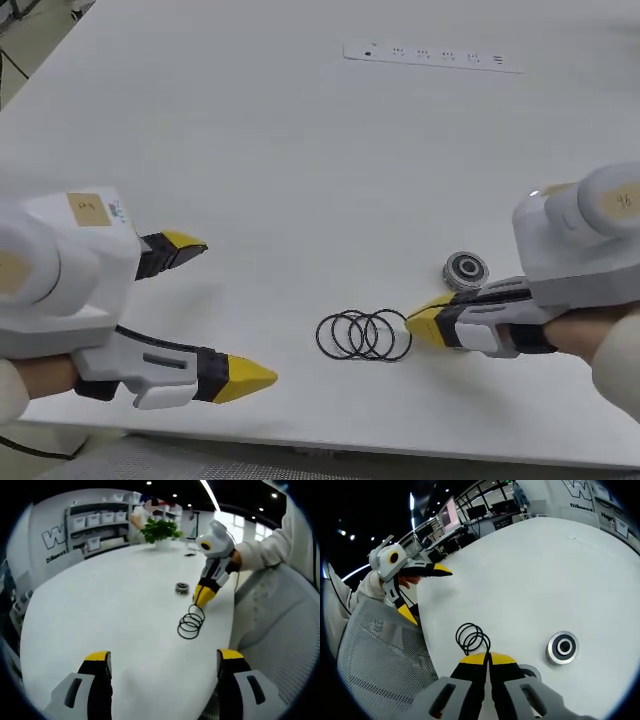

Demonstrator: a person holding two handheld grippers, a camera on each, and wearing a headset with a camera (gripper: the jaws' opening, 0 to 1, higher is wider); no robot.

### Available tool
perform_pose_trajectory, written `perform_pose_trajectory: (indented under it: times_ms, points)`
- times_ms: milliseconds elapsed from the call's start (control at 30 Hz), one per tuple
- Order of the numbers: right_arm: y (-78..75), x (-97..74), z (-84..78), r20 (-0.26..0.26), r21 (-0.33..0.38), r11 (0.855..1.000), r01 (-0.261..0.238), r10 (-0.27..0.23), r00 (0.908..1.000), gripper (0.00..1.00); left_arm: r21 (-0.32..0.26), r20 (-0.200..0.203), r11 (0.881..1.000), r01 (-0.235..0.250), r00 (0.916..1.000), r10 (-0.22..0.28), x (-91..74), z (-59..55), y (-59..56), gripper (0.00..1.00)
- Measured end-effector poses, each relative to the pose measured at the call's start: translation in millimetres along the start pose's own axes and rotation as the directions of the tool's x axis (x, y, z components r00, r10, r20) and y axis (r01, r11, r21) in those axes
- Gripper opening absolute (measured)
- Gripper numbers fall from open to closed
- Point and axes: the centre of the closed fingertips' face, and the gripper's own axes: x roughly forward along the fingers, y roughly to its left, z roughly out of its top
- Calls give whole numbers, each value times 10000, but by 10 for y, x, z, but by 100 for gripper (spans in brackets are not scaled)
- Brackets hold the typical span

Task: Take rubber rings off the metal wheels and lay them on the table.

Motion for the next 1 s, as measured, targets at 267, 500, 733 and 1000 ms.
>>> perform_pose_trajectory:
  times_ms: [267,500,733,1000]
  points:
    - [-28,-7,7,42,105,9999,84,-85,10000,0,18,-49,10000,-73,10000,73,-23,-1,5,88]
    - [-33,-12,13,0,-94,9998,179,-179,9998,3,84,-136,9998,-153,9998,154,-57,7,3,88]
    - [-34,-57,90,296,-67,9998,177,-175,9994,4,88,-139,9994,-336,9993,337,-126,34,20,88]
    - [-6,-175,276,971,-113,9998,180,-168,9951,5,228,-134,9989,-399,9991,403,-198,109,1,88]
